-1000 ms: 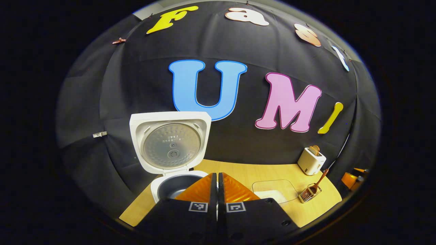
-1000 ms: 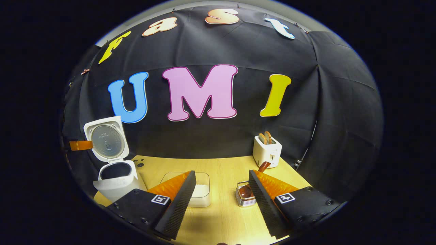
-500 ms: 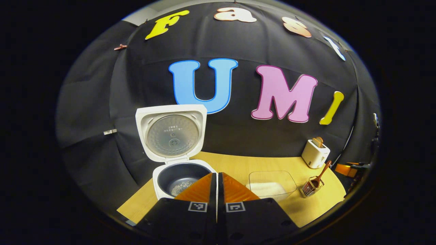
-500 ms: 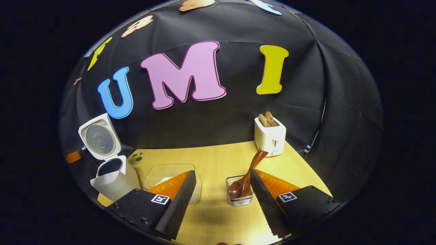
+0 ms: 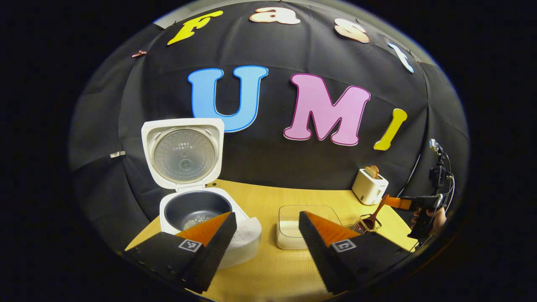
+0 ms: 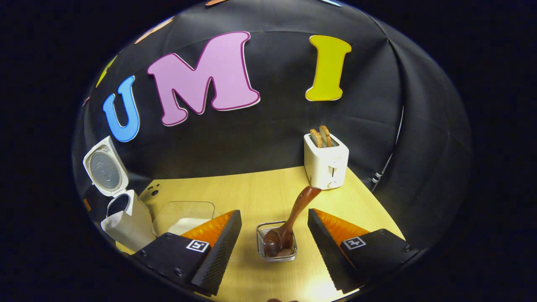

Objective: Close the left gripper, press the button to open the rice cooker; take a wooden spoon from the chopstick holder with the right hand, scoop a spoonful of rice and pour it into the rice cooker, then put the wooden spoon back into the chopstick holder.

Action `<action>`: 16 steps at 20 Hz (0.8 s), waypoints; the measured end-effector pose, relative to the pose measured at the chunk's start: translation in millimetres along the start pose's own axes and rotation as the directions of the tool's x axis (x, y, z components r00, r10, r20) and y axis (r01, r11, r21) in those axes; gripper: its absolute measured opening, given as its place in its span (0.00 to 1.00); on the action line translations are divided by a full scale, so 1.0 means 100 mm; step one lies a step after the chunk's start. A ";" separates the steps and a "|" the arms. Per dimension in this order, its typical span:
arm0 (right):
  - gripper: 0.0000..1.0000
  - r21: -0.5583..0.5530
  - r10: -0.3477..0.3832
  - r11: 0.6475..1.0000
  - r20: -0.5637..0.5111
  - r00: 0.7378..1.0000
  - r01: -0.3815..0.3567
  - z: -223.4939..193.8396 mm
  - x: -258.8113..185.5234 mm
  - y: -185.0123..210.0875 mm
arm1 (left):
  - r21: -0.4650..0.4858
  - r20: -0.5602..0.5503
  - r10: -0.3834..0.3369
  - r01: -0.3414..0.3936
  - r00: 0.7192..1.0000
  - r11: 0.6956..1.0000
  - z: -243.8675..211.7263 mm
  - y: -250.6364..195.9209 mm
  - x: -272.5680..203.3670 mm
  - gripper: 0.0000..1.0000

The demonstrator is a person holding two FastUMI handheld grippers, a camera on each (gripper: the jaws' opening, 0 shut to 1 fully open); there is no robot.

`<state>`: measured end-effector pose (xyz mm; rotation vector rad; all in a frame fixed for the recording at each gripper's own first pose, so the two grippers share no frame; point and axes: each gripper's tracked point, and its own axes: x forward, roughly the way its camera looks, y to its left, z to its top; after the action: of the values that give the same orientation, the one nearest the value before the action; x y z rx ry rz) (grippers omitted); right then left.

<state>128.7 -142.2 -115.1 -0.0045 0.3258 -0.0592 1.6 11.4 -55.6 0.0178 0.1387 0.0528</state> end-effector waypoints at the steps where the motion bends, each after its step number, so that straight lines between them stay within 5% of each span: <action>1: 0.99 0.007 -0.007 1.000 -0.013 1.000 0.007 -0.02 0.06 -0.05 | 0.000 -0.008 0.004 -0.004 1.000 1.000 -0.03 0.00 0.01 0.99; 16: 0.99 0.251 0.038 0.968 -0.242 0.970 0.025 -0.55 1.27 -0.23 | 0.000 -0.149 0.015 -0.015 0.989 1.000 -0.37 0.01 0.17 0.96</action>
<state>230.3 -172.6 -207.3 0.2593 0.5640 -0.0950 13.1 13.6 -94.9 0.0136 0.2878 0.0689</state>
